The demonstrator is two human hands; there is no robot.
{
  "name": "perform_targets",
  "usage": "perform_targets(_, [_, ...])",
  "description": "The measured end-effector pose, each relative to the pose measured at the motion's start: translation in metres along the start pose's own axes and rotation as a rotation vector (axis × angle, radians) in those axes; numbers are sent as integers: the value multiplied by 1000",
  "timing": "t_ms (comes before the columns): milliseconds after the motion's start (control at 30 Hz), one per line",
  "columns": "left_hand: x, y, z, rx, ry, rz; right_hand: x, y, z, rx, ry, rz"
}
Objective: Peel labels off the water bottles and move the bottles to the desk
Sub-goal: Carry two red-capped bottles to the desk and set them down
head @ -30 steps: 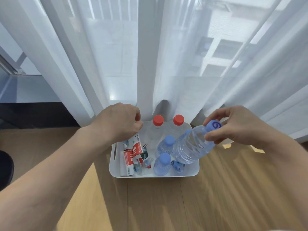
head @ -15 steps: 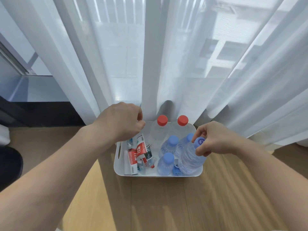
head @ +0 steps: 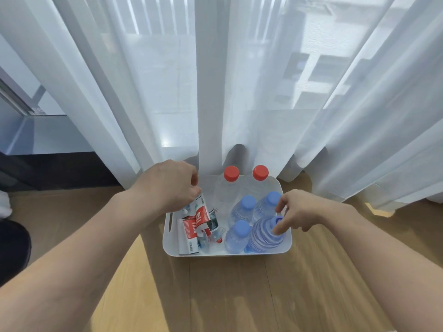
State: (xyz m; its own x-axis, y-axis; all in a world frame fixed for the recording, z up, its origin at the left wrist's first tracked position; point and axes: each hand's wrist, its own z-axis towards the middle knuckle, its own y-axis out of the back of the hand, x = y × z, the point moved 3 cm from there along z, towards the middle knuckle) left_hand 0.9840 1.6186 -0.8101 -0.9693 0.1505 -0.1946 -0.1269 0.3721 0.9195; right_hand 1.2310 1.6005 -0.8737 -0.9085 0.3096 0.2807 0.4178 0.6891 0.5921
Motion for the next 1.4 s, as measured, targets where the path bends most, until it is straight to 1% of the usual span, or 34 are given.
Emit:
perform_targets(67, [-5,-7,4,10,-4,-24,1,18,-3,-110,2,80])
perform_targets(167, [-17,-22,18,1,31,-148,7,37,-1,-437,55,96])
perform_targets(200, [-21,-28,24,8,50,-217,12,37,1,-498,72,123])
perform_targets(233, [-23,-33,29,24,74,-299,18,34,3,-509,92,151])
perform_targets(333, [-20,-52,40,83,190,-531,29,18,18,-415,137,118])
perform_targets(433, [-12,-68,46,114,296,-648,33,10,31,-371,160,147])
perform_targets(567, [-22,-79,59,96,297,-799,34,10,51,-360,167,178])
perform_targets(667, [-23,-85,69,61,283,-780,29,9,61,-337,177,177])
perform_targets(733, [-23,-91,74,66,250,-698,25,9,66,-320,221,206])
perform_targets(833, [-27,-96,79,66,166,-506,21,10,71,-296,283,243])
perform_targets(967, [-26,-88,83,-13,108,-412,20,12,67,-330,343,259])
perform_targets(1033, [-25,-83,82,-32,71,-411,22,17,61,-370,356,276])
perform_targets(1100, [-26,-71,78,-67,33,-461,25,30,51,-399,360,326])
perform_targets(1200, [-30,-41,69,-134,-97,-552,34,61,25,-484,418,462])
perform_targets(1300, [-31,0,51,-189,-188,-756,46,92,-18,-551,521,711])
perform_targets(1400, [-42,43,15,-173,-230,-1024,58,109,-62,-549,651,944])
